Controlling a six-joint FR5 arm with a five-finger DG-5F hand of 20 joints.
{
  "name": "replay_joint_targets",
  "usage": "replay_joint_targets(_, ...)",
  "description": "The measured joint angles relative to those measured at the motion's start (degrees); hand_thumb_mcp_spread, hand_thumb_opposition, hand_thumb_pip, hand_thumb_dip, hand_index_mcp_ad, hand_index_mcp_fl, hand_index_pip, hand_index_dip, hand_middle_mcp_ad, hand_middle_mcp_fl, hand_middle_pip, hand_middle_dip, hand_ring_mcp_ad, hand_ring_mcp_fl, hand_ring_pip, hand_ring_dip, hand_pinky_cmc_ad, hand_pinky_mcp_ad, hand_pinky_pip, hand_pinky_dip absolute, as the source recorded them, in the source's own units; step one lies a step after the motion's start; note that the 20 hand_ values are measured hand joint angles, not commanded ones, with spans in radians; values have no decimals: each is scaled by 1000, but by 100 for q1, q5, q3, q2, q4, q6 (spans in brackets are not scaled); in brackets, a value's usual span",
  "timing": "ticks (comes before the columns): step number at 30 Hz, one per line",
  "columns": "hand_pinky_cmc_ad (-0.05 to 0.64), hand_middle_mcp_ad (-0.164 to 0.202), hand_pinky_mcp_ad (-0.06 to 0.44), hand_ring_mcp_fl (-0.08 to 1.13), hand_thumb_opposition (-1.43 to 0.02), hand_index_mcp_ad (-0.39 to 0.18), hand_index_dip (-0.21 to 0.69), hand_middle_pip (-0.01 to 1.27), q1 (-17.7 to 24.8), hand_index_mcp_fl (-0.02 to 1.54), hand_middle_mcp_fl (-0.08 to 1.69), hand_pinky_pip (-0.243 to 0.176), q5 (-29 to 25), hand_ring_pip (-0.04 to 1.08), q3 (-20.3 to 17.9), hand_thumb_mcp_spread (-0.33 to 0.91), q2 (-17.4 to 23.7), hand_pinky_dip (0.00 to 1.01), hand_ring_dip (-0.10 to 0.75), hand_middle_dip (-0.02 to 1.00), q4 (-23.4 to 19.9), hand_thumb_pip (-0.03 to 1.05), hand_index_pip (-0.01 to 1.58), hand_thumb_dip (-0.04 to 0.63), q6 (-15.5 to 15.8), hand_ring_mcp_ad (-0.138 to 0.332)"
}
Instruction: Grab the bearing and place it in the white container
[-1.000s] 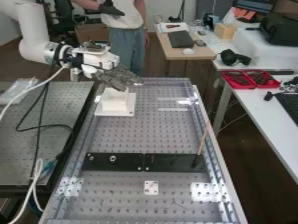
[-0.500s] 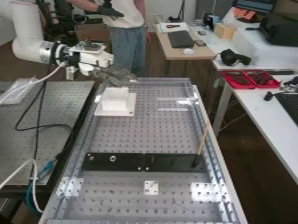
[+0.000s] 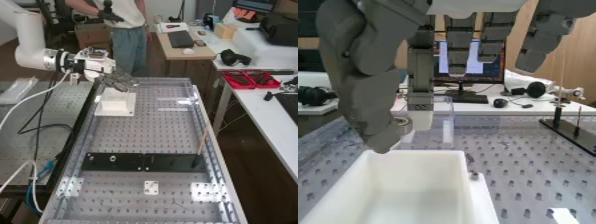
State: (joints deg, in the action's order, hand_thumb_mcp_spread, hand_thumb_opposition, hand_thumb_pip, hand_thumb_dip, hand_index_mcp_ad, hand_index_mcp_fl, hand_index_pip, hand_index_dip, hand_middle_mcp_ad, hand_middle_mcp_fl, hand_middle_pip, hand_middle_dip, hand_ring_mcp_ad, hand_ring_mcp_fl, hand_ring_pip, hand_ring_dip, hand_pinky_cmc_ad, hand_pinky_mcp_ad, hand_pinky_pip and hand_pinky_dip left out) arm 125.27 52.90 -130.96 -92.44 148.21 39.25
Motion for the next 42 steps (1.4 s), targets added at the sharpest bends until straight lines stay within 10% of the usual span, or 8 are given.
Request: replay_joint_targets(42,330,51,260,-3,-806,-133,180,129,-118,44,73,-31,-117,99,176,380,-164,182,80,199,487,649,1325,286,-467,93)
